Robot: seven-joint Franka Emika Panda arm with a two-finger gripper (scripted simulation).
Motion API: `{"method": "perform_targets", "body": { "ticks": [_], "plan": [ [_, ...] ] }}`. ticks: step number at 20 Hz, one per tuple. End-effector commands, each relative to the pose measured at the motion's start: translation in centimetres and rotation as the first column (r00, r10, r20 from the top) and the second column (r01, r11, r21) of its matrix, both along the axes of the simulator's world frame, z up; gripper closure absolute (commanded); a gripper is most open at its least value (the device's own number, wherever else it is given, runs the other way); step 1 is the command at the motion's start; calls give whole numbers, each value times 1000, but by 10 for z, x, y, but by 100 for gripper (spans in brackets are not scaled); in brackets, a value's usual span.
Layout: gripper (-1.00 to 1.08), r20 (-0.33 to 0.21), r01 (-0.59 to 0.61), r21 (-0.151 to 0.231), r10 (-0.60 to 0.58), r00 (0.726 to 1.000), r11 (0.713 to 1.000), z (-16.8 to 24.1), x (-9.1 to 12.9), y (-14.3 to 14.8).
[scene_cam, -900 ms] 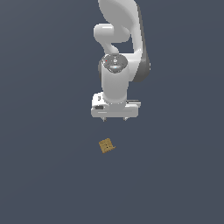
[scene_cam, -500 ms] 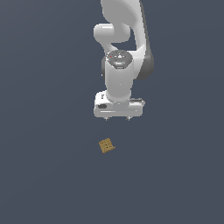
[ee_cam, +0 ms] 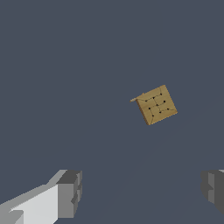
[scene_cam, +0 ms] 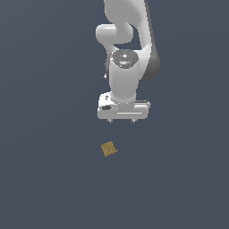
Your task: Pick up the object and move it to a goal position.
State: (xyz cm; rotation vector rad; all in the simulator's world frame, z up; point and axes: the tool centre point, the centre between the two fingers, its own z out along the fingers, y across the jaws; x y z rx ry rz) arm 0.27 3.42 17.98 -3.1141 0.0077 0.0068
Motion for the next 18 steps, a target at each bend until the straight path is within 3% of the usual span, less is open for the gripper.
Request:
{"method": "perform_targets", "body": {
  "ticks": [1,11,18],
  "plan": [
    [-92,-1,12,0,-12,1000,1000,-1,1,0],
    [-92,-7,161,4,-161,987,987,-16,10,-7],
    [-92,-14,344,3,-343,939,939,-35,21,-16]
  ]
}}
